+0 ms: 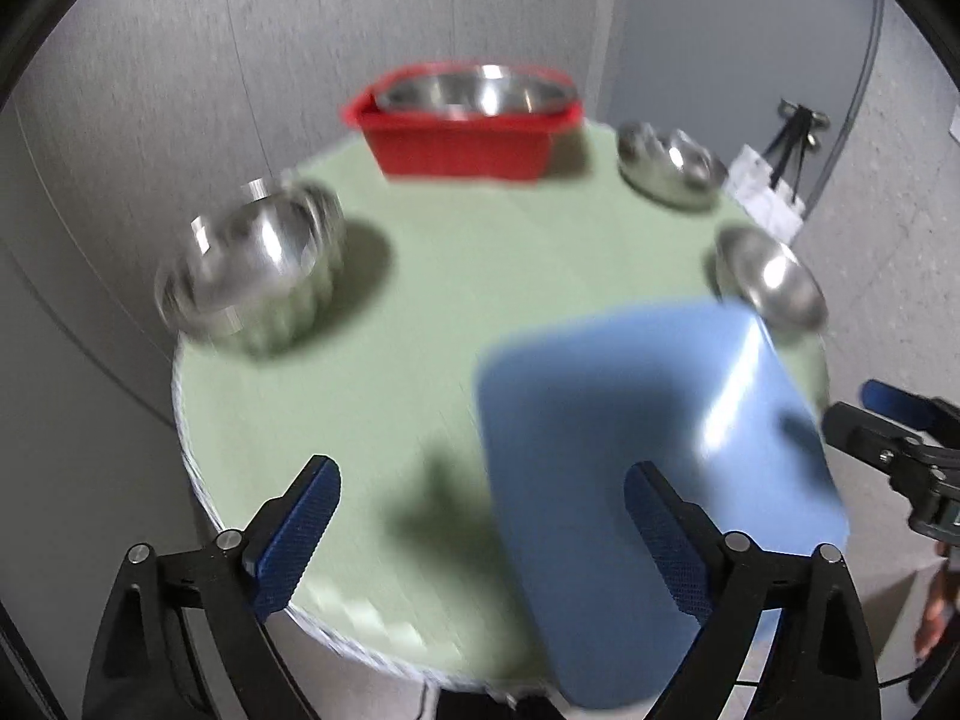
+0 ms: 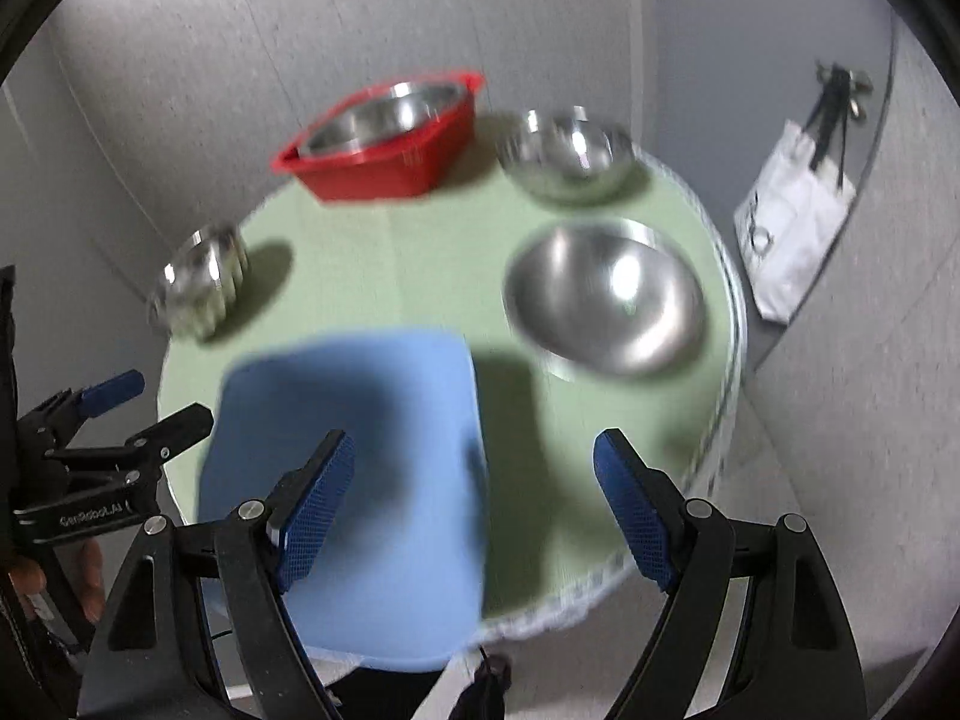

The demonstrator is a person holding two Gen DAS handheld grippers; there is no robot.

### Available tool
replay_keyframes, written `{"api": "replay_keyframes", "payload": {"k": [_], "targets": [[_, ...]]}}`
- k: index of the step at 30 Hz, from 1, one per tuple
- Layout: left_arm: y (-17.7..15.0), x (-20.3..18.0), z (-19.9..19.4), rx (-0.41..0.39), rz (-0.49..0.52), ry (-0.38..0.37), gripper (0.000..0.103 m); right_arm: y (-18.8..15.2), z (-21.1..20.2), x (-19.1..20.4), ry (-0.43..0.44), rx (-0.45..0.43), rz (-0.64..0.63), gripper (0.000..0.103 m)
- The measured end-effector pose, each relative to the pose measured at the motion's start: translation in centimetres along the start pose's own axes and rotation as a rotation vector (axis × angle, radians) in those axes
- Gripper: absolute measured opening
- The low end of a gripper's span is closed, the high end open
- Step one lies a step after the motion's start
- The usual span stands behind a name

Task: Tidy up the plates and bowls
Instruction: 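Grasp the light-blue plate edge with both tools and lift it, then lower the blue plate onto the bowl in the red basket, open both tools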

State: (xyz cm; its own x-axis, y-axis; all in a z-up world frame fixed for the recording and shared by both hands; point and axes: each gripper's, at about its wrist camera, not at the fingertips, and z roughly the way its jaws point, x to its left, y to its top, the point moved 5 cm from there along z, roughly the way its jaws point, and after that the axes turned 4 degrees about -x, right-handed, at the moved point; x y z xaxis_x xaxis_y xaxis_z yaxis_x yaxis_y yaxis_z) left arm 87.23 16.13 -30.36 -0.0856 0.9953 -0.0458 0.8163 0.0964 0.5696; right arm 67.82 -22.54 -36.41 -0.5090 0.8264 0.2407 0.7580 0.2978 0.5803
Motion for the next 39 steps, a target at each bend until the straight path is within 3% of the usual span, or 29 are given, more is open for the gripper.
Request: {"api": "replay_keyframes", "payload": {"k": [3,5,7,9,12,16,20,25,31,36,39], "targets": [[-2.6,-0.7,0.0,0.064,-0.022,-0.033,0.074,-2.0,1.3,-0.8,0.020,0.045,0.013,0.082],[-3.7,-1.0,0.5,0.109,-0.036,-0.056,0.061,-3.2,2.5,-0.9,0.061,0.088,0.041,0.073],[-4.3,-0.9,1.2,0.143,-0.053,-0.105,0.035,-3.9,3.2,-0.8,0.104,0.119,0.070,0.060],[-3.9,-1.0,1.1,0.145,-0.061,-0.145,0.024,-4.5,3.5,-0.4,0.142,0.131,0.065,0.021],[-1.7,-2.0,0.6,0.084,-0.025,-0.105,0.022,-3.6,2.9,0.2,0.140,0.108,0.036,0.015],[1.3,-0.6,-1.6,0.015,-0.029,-0.133,0.022,-0.5,1.0,0.8,0.164,0.054,0.017,0.014],[6.3,-0.6,-3.5,-0.075,-0.022,-0.159,0.022,5.1,-1.1,2.3,0.158,-0.041,-0.022,0.014],[14.9,1.8,-3.6,-0.171,-0.003,-0.162,0.022,13.4,0.0,3.5,0.167,-0.115,-0.021,0.015],[23.7,5.4,2.4,-0.187,0.008,-0.143,0.022,22.0,6.0,4.8,0.142,-0.133,0.001,0.015],[28.6,7.1,9.3,-0.122,0.012,-0.122,0.022,25.7,11.5,5.2,0.110,-0.088,0.024,0.016],[29.4,8.2,13.3,-0.068,0.024,-0.099,0.022,26.6,14.4,5.3,0.087,-0.048,0.033,0.016]]}}
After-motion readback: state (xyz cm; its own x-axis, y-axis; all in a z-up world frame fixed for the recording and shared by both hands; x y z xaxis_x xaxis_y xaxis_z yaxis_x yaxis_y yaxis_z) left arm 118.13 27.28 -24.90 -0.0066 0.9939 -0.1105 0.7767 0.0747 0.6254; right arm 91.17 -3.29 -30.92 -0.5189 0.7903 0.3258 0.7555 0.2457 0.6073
